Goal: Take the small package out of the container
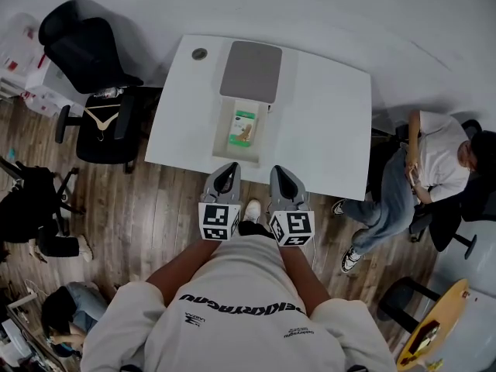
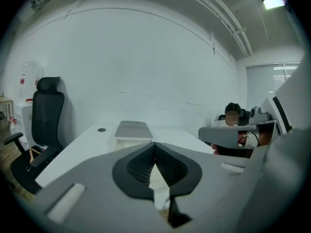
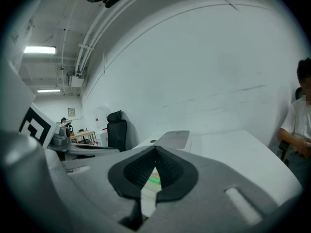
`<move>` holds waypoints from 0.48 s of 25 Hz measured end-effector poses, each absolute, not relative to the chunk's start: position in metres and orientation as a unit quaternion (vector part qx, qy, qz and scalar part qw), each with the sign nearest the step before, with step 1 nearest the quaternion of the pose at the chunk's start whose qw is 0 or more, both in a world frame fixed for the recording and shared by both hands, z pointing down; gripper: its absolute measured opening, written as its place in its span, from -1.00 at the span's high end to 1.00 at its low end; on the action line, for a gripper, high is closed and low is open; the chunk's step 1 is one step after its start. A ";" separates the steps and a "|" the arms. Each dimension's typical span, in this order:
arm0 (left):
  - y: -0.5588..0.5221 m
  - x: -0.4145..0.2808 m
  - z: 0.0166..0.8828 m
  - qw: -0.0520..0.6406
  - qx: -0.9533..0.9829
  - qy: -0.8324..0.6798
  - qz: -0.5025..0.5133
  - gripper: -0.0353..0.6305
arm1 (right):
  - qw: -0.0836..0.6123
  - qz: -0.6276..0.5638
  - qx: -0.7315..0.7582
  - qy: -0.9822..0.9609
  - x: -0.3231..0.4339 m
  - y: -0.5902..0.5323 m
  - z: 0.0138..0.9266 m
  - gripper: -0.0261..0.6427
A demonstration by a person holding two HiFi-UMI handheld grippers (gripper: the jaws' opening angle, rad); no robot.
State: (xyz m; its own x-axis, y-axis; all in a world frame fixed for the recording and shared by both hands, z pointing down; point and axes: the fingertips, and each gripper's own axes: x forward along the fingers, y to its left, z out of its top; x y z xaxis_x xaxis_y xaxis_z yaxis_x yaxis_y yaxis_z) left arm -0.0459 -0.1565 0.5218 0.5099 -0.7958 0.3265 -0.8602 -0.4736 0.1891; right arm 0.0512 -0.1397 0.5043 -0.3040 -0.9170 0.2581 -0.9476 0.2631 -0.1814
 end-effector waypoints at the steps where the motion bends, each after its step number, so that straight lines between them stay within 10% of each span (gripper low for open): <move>1: -0.159 -0.046 0.523 0.167 0.851 -0.487 0.099 0.89 | 0.051 0.152 0.587 -0.793 0.052 -0.141 0.505 0.93; 12: -0.186 -0.038 0.546 0.182 0.840 -0.494 0.132 0.89 | 0.059 0.167 0.585 -0.791 0.059 -0.155 0.519 0.93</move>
State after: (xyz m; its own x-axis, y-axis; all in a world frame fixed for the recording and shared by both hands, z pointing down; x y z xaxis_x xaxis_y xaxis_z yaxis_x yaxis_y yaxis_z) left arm -0.0382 -0.1858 0.5463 0.4771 -0.7814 0.4024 -0.8778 -0.4457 0.1752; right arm 0.0594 -0.1554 0.5187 -0.3087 -0.9062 0.2890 -0.9457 0.2598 -0.1954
